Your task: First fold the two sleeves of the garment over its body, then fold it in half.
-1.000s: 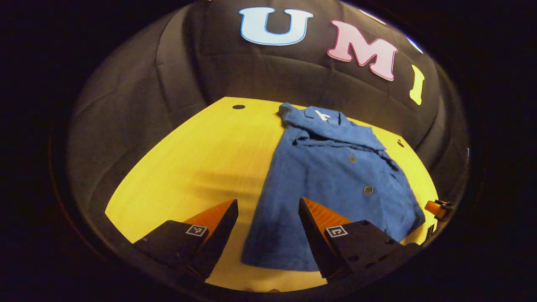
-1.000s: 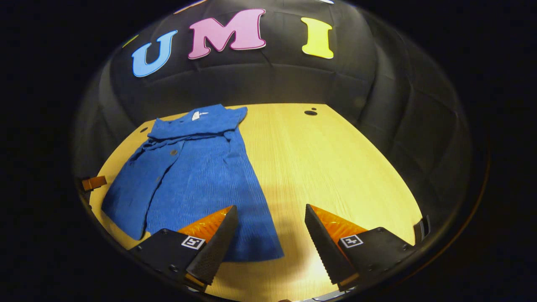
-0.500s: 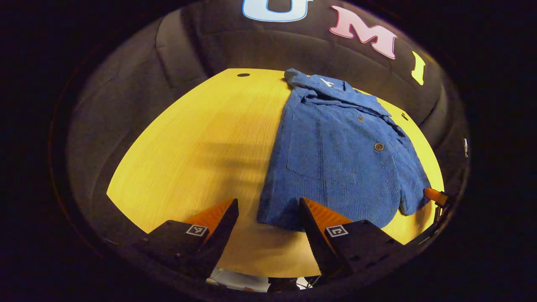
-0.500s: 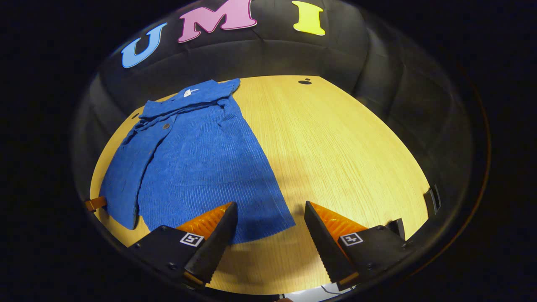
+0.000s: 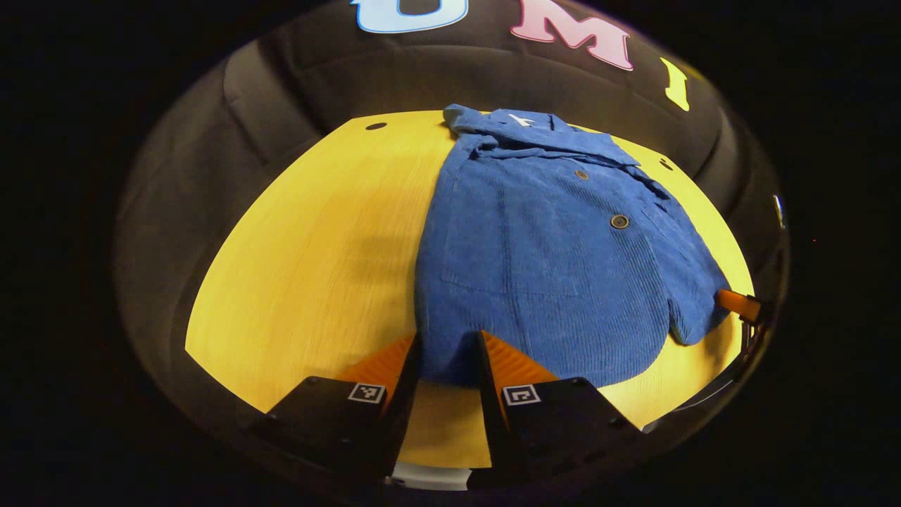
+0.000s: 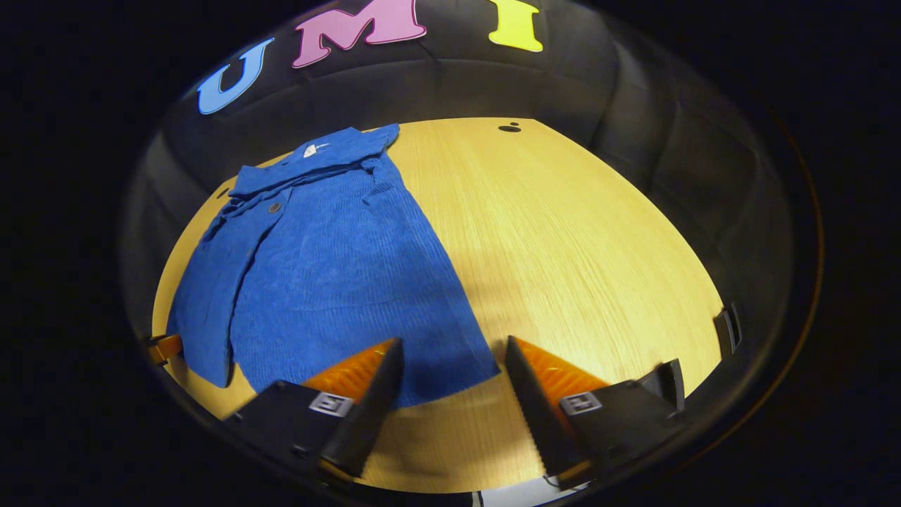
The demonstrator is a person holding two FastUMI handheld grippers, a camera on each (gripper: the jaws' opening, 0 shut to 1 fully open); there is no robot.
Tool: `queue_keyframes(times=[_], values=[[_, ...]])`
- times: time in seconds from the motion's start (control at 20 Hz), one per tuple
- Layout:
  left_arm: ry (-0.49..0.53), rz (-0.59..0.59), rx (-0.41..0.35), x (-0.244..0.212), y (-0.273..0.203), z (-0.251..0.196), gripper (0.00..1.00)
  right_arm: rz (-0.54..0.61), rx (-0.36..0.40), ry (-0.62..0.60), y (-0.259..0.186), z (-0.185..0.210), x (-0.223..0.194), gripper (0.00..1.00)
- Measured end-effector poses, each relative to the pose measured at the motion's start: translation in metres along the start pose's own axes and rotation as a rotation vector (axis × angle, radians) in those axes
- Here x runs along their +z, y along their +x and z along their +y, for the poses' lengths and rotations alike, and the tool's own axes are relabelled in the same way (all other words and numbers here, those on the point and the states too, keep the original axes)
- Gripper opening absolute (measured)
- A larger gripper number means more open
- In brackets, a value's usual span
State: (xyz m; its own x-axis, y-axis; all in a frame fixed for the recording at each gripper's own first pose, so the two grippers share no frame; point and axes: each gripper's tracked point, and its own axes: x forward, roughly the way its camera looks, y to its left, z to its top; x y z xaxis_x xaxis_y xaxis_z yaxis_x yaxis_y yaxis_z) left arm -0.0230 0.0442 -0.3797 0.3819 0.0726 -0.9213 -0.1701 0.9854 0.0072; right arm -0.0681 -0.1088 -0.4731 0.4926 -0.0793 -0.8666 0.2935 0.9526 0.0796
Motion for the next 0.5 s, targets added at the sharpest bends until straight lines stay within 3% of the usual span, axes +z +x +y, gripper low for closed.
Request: queue_keyframes(times=[0.05, 0.1, 0.2, 0.25, 0.3, 0.5], values=[[-0.007, -0.004, -0.016, 0.001, -0.001, -0.006, 0.51, -0.004, -0.008, 0.0, 0.001, 0.0, 0.002, 0.55], [-0.022, 0.001, -0.017, 0.003, 0.004, -0.009, 0.37, 0.0, 0.009, -0.005, 0.002, 0.005, 0.002, 0.54], [-0.03, -0.002, -0.007, 0.003, 0.005, -0.012, 0.1, -0.001, 0.025, -0.001, 0.003, 0.012, 0.003, 0.32], [-0.024, -0.011, -0.012, 0.004, 0.004, -0.014, 0.1, 0.009, 0.019, 0.002, 0.006, 0.013, 0.002, 0.22], [-0.021, -0.009, -0.023, 0.004, 0.006, -0.016, 0.02, 0.005, 0.021, -0.005, 0.002, 0.014, 0.003, 0.07], [-0.034, -0.005, -0.104, 0.008, 0.006, -0.03, 0.0, -0.02, 0.118, -0.053, 0.002, 0.029, 0.002, 0.0]])
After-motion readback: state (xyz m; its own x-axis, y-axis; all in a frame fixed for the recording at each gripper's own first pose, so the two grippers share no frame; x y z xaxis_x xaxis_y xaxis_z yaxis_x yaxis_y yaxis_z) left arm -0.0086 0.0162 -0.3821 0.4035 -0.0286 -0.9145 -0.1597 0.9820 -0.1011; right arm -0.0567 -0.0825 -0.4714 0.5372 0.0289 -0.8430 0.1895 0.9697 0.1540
